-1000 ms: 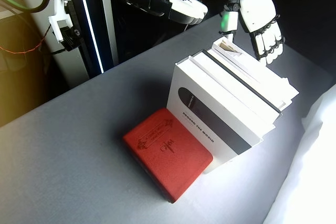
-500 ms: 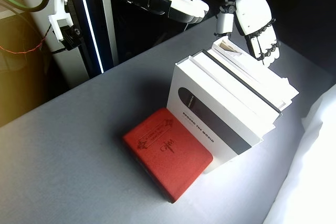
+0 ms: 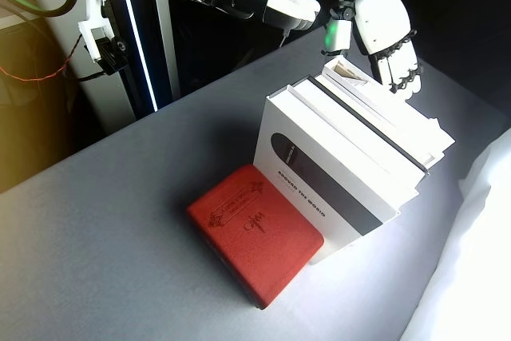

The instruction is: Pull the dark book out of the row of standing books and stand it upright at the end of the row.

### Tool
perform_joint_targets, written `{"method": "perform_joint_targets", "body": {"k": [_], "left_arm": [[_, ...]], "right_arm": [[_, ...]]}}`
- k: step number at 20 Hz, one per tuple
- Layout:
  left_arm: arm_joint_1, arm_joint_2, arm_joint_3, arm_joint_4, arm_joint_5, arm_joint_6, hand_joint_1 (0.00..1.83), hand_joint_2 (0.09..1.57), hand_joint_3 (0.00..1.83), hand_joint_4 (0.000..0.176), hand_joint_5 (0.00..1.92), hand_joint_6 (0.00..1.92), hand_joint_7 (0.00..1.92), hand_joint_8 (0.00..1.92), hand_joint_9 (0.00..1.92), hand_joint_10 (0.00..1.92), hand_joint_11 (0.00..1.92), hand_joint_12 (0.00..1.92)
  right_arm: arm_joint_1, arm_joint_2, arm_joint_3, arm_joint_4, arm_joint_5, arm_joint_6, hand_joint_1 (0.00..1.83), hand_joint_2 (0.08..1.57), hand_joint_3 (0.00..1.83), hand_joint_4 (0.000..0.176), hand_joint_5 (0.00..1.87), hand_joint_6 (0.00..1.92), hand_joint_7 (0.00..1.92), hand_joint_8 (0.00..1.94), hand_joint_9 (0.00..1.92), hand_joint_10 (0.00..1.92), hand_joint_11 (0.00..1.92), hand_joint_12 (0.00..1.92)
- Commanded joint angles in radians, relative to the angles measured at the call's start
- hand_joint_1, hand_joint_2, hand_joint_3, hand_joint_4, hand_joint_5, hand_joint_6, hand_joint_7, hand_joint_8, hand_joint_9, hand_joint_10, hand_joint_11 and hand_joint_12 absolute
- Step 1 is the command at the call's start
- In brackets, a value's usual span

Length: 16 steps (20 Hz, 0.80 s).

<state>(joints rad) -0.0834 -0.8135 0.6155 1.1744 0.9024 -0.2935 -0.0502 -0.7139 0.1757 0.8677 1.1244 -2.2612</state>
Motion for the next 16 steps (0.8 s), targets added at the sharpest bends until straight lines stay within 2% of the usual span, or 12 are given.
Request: {"method": "perform_joint_targets", "body": {"k": [1, 2, 4, 10, 11, 13, 15, 16], "left_arm": [[-0.011, 0.013, -0.003, 0.077, 0.005, -0.007, 0.00, 1.22, 0.00, 0.000, 0.09, 0.00, 0.07, 0.00, 0.05, 0.00, 0.02, 0.03], [-0.011, 0.024, -0.004, 0.077, 0.005, -0.007, 0.00, 1.22, 0.00, 0.000, 0.10, 0.01, 0.09, 0.01, 0.07, 0.01, 0.03, 0.03], [-0.018, 0.015, -0.004, 0.077, 0.005, -0.007, 0.00, 1.22, 0.00, 0.000, 0.11, 0.01, 0.09, 0.01, 0.07, 0.01, 0.03, 0.03], [-0.007, 0.011, -0.017, 0.077, 0.015, -0.019, 0.00, 1.22, 0.00, 0.000, 0.09, 0.00, 0.10, 0.01, 0.09, 0.01, 0.03, 0.05], [-0.006, 0.011, -0.018, 0.077, 0.015, -0.019, 0.00, 1.21, 0.00, 0.000, 0.11, 0.00, 0.13, 0.01, 0.13, 0.01, 0.01, 0.17], [-0.005, 0.011, -0.017, 0.077, 0.018, -0.019, 0.00, 1.22, 0.00, 0.000, 0.14, 0.01, 0.16, 0.01, 0.15, 0.00, 0.00, 0.23], [-0.005, 0.011, -0.017, 0.077, 0.021, -0.020, 0.00, 1.22, 0.00, 0.000, 0.13, 0.00, 0.15, 0.00, 0.14, 0.00, 0.00, 0.24], [-0.005, 0.011, -0.017, 0.077, 0.021, -0.021, 0.00, 1.22, 0.00, 0.000, 0.08, 0.00, 0.11, 0.00, 0.09, 0.00, 0.00, 0.12]], "right_arm": [[0.016, 0.009, -0.003, -0.057, 0.010, -0.033, 0.00, 1.18, 0.00, 0.000, 0.07, 0.00, 0.04, 0.00, 0.01, 0.00, 0.00, 0.00], [0.008, -0.024, 0.020, 0.031, -0.037, -0.061, 0.00, 1.18, 0.00, 0.000, 0.06, 0.00, 0.04, 0.00, 0.01, 0.00, 0.00, 0.00], [0.006, -0.027, 0.033, -0.008, 0.007, -0.043, 0.00, 1.17, 0.00, 0.000, 0.06, 0.00, 0.03, 0.00, 0.01, 0.00, 0.00, 0.00], [0.008, -0.028, 0.023, -0.004, 0.032, -0.066, 0.00, 1.17, 0.00, 0.000, 0.07, 0.01, 0.03, 0.00, 0.01, 0.00, 0.00, 0.00], [0.008, -0.028, 0.018, -0.004, 0.041, -0.075, 0.00, 1.16, 0.00, 0.000, 0.08, 0.01, 0.05, 0.01, 0.02, 0.01, 0.00, 0.00], [0.011, -0.026, -0.003, -0.004, 0.080, -0.094, 0.00, 1.16, 0.00, 0.000, 0.05, 0.00, 0.02, 0.00, 0.00, 0.00, 0.00, 0.00], [0.018, -0.022, -0.027, -0.004, 0.119, -0.094, 0.00, 1.16, 0.00, 0.000, 0.06, 0.01, 0.02, 0.00, 0.00, 0.00, 0.00, 0.00], [0.022, -0.019, -0.037, -0.003, 0.154, -0.085, 0.00, 1.16, 0.00, 0.000, 0.04, 0.00, 0.01, 0.00, 0.00, 0.00, 0.00, 0.00]]}}
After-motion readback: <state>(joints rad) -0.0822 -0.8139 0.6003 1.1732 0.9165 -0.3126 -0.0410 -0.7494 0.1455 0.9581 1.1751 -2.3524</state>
